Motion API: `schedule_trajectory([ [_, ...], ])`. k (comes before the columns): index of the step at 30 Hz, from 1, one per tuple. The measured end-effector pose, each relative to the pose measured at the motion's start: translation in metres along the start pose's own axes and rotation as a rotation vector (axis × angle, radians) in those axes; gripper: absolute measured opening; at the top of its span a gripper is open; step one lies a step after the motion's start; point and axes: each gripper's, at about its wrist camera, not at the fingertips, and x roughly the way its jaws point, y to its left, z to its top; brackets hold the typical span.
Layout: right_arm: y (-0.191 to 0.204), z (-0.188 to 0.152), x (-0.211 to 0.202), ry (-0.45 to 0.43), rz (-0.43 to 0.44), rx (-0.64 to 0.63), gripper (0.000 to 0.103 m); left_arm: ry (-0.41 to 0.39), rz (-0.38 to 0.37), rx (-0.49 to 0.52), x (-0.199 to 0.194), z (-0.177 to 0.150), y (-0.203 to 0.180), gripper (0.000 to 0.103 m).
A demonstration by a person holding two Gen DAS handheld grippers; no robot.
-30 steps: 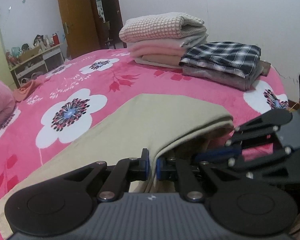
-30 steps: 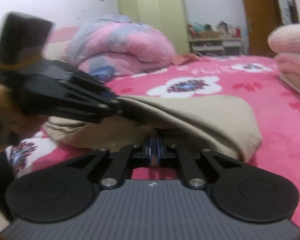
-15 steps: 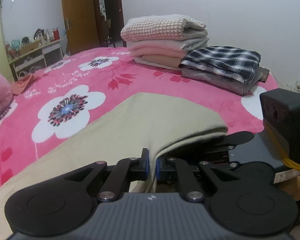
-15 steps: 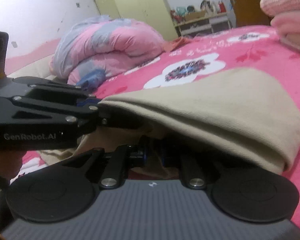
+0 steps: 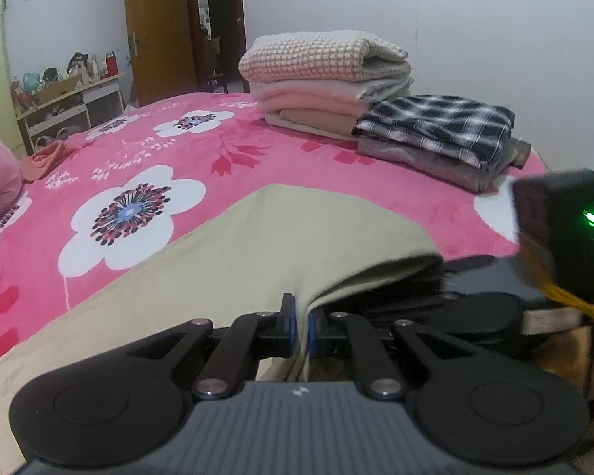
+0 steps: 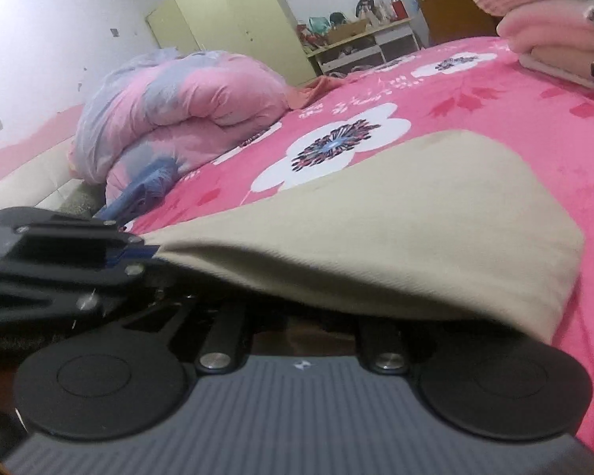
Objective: Fold clothes
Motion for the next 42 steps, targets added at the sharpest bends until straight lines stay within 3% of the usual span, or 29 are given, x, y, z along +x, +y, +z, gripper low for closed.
schedule_trajectory([
  [4, -0.008, -0.009, -0.031, -0.001, 0.002, -0.023, 0.012, -0.002, -0.009, 0.012, 0.001, -0.001, -0.001, 0.007],
  [10, -0.014, 0.0, 0.003, 0.026, -0.048, -0.005, 0.011, 0.014, -0.011, 0.017, 0.004, -0.004, -0.003, 0.007],
  [13, -0.019, 0.001, -0.01, 0.025, -0.029, 0.026, 0.015, 0.011, -0.016, 0.004, 0.005, -0.003, -0.001, 0.007],
  [17, -0.037, -0.006, -0.064, 0.015, -0.018, 0.138, 0.039, 0.01, -0.026, -0.022, 0.006, -0.002, 0.004, 0.007],
  [23, -0.064, -0.01, -0.085, 0.007, -0.118, 0.268, 0.039, 0.012, -0.026, -0.042, 0.005, -0.001, 0.006, 0.007],
  [26, -0.061, -0.006, -0.079, 0.01, -0.146, 0.231, 0.042, 0.01, -0.021, -0.047, 0.005, -0.001, 0.006, 0.007],
  [27, -0.06, -0.005, -0.08, 0.01, -0.148, 0.223, 0.044, 0.008, -0.017, -0.045, 0.005, -0.001, 0.006, 0.007],
  [29, -0.065, -0.003, -0.091, -0.003, -0.117, 0.251, 0.06, 0.004, -0.009, -0.036, 0.005, -0.003, 0.003, 0.008],
  [33, -0.09, 0.004, -0.114, -0.018, -0.046, 0.335, 0.07, -0.002, 0.049, 0.101, 0.007, -0.01, -0.015, 0.01],
  [38, -0.129, 0.02, -0.098, 0.063, 0.1, 0.536, 0.08, -0.003, 0.201, 0.449, 0.019, -0.027, -0.063, 0.018],
  [40, -0.133, 0.025, -0.085, 0.11, 0.117, 0.562, 0.079, -0.004, 0.266, 0.593, 0.025, -0.04, -0.081, 0.021],
  [42, -0.127, 0.03, -0.084, 0.116, 0.124, 0.514, 0.079, -0.005, 0.299, 0.662, 0.03, -0.049, -0.089, 0.024],
])
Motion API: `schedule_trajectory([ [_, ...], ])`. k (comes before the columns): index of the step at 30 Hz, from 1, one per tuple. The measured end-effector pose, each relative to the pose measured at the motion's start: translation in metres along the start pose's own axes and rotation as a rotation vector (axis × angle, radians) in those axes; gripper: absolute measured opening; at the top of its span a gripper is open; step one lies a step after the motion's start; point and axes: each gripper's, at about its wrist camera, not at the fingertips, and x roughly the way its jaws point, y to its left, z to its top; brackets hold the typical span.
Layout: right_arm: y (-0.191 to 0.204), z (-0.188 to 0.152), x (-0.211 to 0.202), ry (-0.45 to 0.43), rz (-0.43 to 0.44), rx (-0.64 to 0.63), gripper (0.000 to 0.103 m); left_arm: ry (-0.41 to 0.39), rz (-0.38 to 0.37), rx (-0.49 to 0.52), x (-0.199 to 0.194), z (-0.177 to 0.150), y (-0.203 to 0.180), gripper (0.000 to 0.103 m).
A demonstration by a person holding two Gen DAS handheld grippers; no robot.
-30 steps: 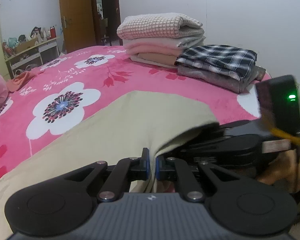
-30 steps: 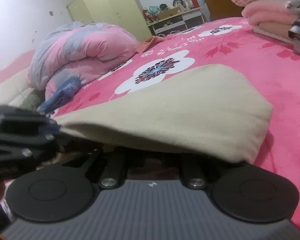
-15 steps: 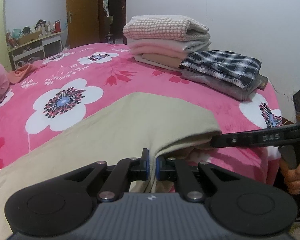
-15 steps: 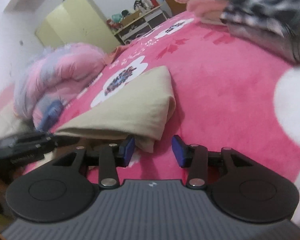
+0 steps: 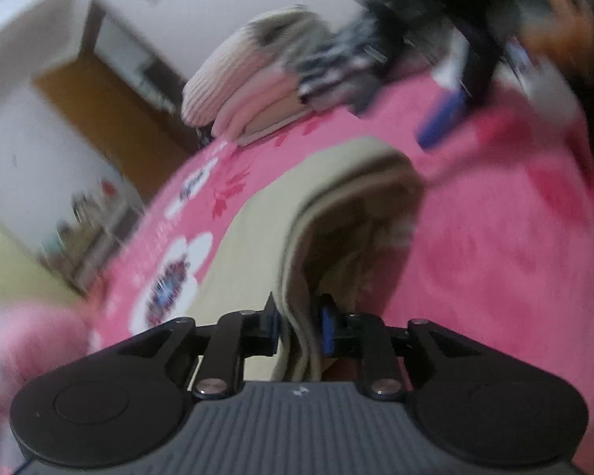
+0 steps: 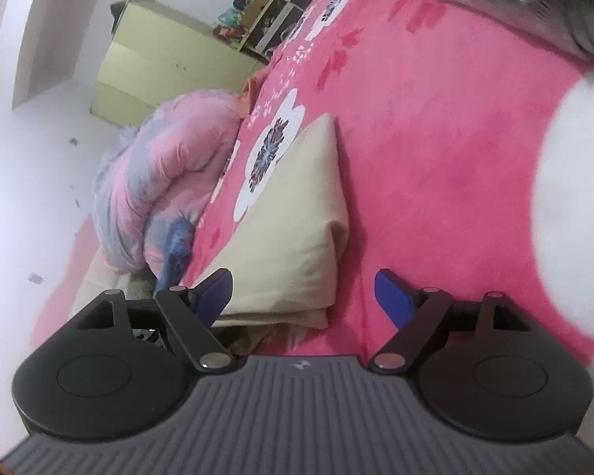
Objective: Fold clothes
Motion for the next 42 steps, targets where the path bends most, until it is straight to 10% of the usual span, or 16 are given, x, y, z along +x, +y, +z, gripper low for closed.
schedule_trajectory([
  [9, 0.033, -0.04, 0.005, 0.029, -0.096, -0.358, 0.064, 0.01, -0.02, -0.036, 0.005, 0.0, 0.002, 0.025],
  [14, 0.044, -0.049, 0.033, -0.027, -0.234, -0.506, 0.015, 0.019, -0.028, -0.077, 0.005, 0.002, 0.005, 0.025],
  [17, 0.051, -0.053, 0.031, -0.077, -0.31, -0.566, 0.004, 0.022, -0.035, -0.096, 0.004, 0.002, 0.007, 0.025],
  [33, 0.074, -0.089, 0.044, 0.033, -0.668, -1.174, 0.002, 0.031, -0.001, 0.104, 0.002, 0.007, -0.019, 0.042],
  [37, 0.077, -0.091, 0.031, 0.009, -0.675, -1.213, 0.012, 0.008, -0.038, 0.034, -0.017, 0.003, -0.012, 0.059],
  [42, 0.075, -0.064, -0.007, 0.014, -0.72, -1.105, 0.02, -0.022, -0.12, -0.28, -0.056, -0.006, 0.025, 0.059],
])
